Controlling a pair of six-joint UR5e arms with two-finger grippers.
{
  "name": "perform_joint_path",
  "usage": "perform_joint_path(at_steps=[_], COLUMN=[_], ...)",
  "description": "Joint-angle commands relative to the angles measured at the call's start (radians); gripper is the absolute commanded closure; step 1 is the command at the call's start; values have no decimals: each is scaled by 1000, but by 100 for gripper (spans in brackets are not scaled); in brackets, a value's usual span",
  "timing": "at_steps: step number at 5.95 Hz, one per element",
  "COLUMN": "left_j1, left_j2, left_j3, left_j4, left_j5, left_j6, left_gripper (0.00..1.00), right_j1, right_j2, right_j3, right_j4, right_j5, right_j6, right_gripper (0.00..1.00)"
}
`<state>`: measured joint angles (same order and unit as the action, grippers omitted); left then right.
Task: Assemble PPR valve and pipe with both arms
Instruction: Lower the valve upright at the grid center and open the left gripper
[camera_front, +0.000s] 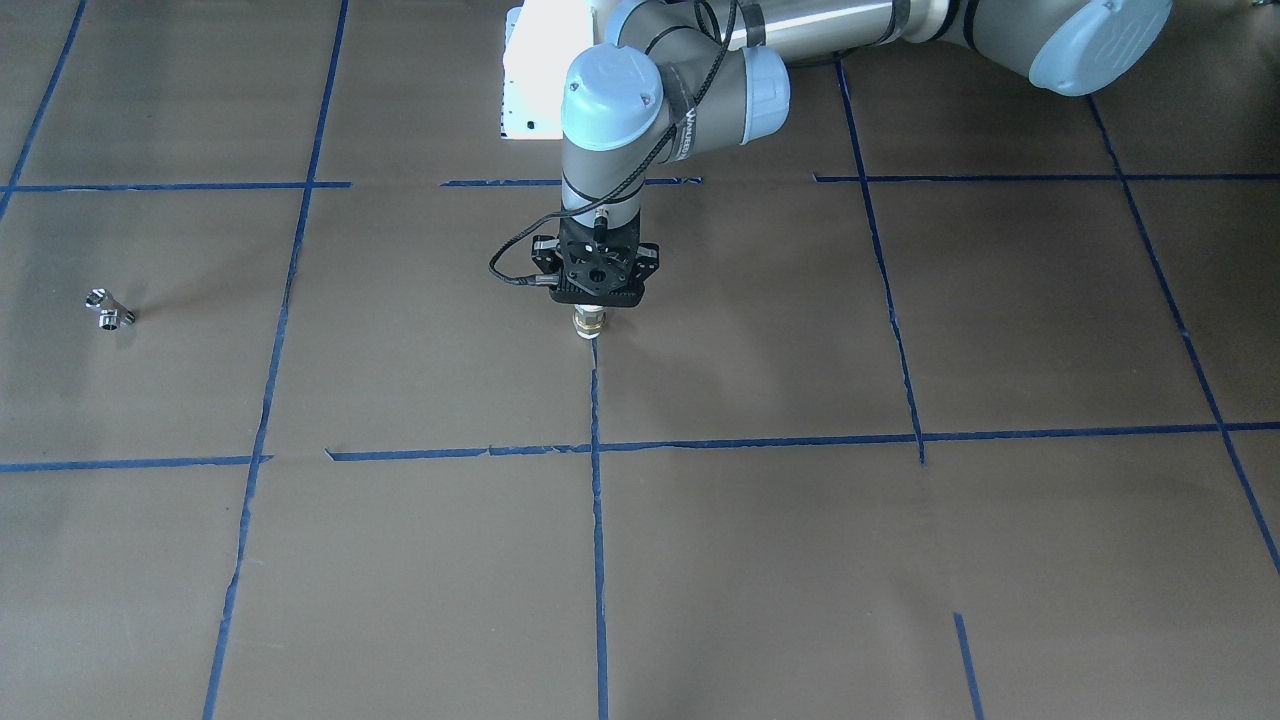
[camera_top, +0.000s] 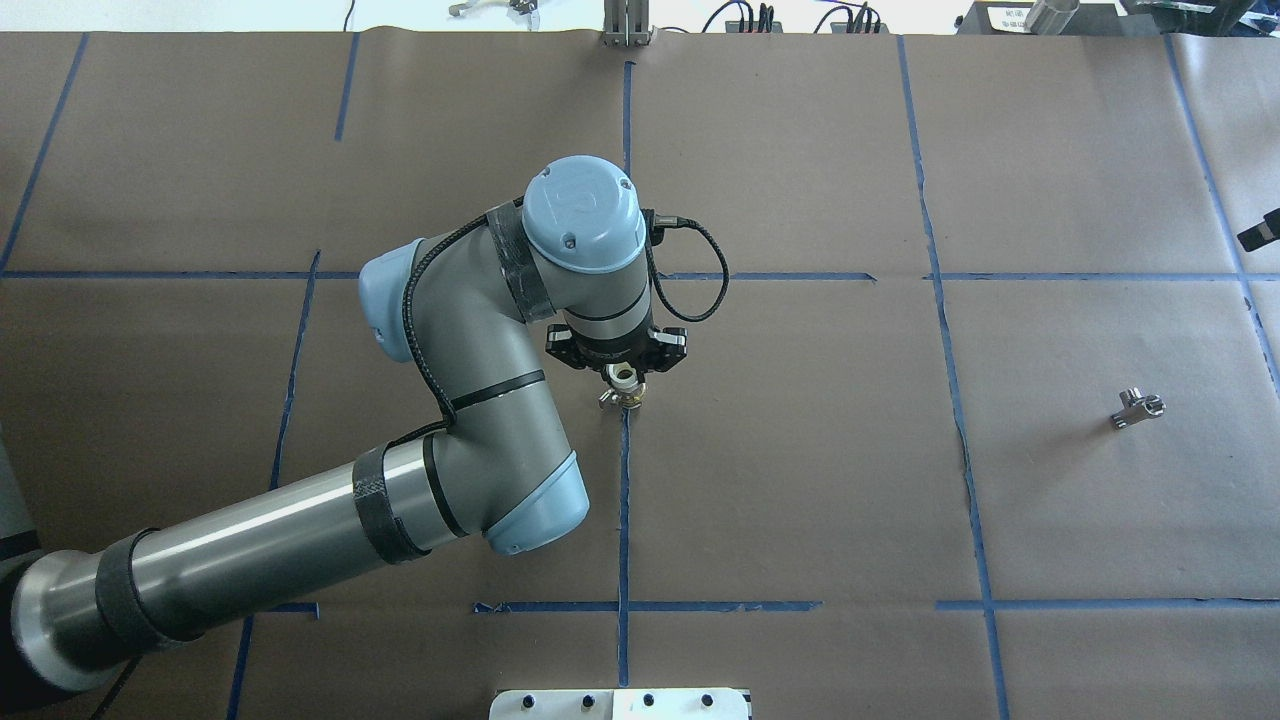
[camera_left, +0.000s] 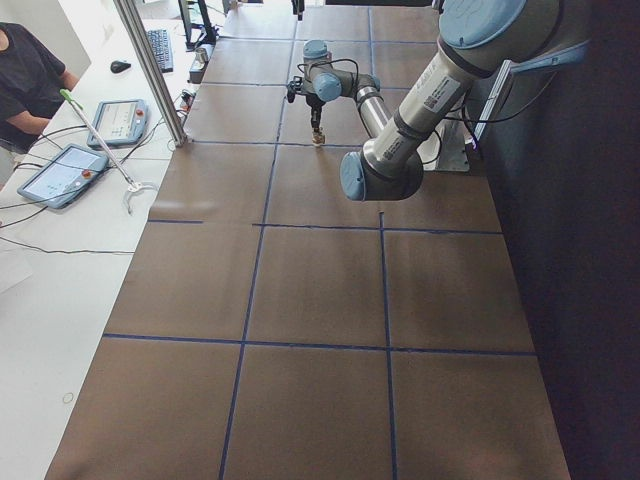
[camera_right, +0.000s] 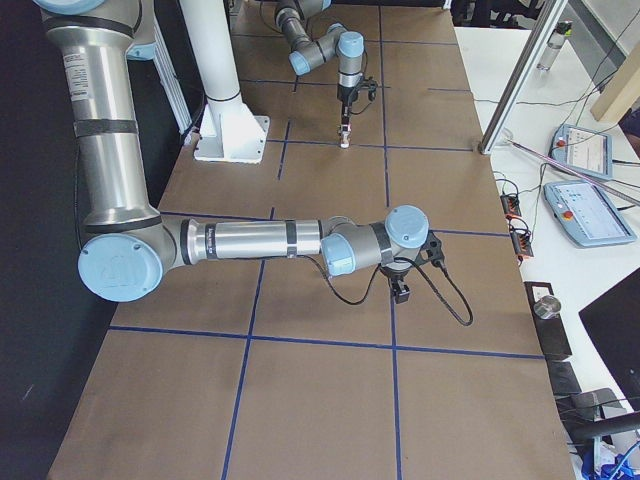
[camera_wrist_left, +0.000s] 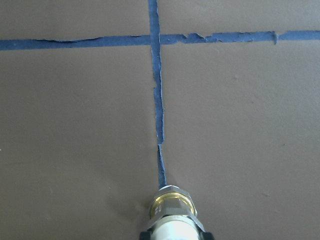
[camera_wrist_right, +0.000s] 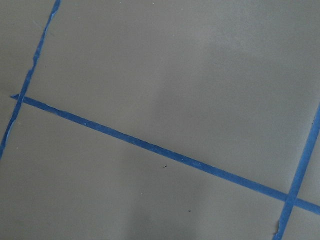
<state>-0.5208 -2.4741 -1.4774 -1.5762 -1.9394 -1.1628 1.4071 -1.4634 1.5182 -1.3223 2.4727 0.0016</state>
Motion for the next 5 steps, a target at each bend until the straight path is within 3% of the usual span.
perform_joint_path(at_steps=[1, 4, 5], left_j1=[1, 1, 1], left_j2=[1, 1, 3], left_j3=[-4, -9, -9], left_j4=[1, 4, 4], left_j5=[14, 14, 16], left_j6=[-2, -2, -39], left_gripper=[91, 57, 38], right_j1=[-2, -13, -16], right_j2=[0, 0, 0], right_j3=[-3, -4, -3], right_j4=[-2, 0, 0], right_j5=[0, 0, 0], right_j6=[3, 46, 52], right_gripper=[0, 0, 0])
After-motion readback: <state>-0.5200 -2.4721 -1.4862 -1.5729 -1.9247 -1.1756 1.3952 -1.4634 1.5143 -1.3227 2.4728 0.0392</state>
